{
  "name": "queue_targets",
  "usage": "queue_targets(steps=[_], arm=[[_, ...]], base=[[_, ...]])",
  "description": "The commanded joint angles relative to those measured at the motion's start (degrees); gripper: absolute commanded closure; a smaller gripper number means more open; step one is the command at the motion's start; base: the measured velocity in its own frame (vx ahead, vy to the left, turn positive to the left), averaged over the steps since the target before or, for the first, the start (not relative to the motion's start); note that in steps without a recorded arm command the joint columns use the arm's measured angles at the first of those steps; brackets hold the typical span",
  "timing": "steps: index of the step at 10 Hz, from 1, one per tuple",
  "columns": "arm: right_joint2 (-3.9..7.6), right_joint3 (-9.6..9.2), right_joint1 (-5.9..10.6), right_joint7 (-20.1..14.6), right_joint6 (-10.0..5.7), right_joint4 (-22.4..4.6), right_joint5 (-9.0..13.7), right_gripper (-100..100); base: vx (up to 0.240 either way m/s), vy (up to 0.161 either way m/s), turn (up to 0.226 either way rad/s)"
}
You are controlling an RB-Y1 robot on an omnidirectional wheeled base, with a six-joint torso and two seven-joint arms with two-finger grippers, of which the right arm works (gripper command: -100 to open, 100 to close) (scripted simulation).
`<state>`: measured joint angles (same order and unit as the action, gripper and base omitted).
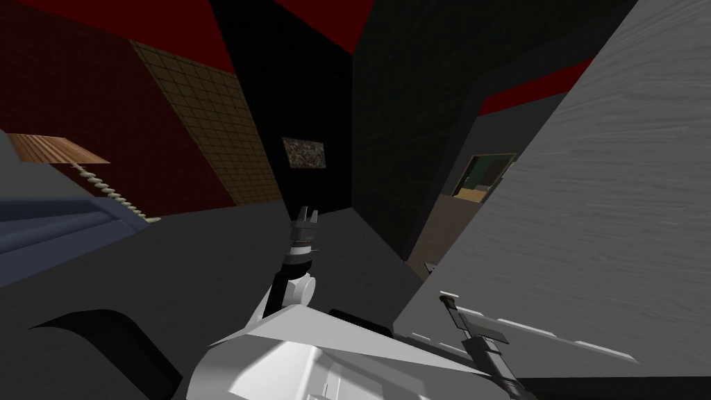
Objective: Pull the door open
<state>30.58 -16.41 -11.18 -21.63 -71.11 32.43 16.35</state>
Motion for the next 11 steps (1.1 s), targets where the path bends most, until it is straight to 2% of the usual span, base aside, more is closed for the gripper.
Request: queue_targets(steps=[1,3,7,8,11], arm=[[0.27,-0.1,-0.6,-0.1,-0.78,-0.1,0.2,100],[0.54,-0.51,-1.14,-0.3,-2.4,-1.1,0.5,100],[0.9,-1.08,-1.87,-0.7,-4.62,-2.3,0.8,100],[0.41,-1.34,-0.86,-0.9,-4.85,-3.6,0.5,100],[-0.66,-0.1,1.32,-0.4,-3.42,-4.8,-0.3,100]], base=[[-0.188,-0.062,0.132],[-0.168,-0.056,0.161],[-0.186,-0.058,0.138],[-0.086,-0.023,0.033],[-0.171,-0.045,0.13]])
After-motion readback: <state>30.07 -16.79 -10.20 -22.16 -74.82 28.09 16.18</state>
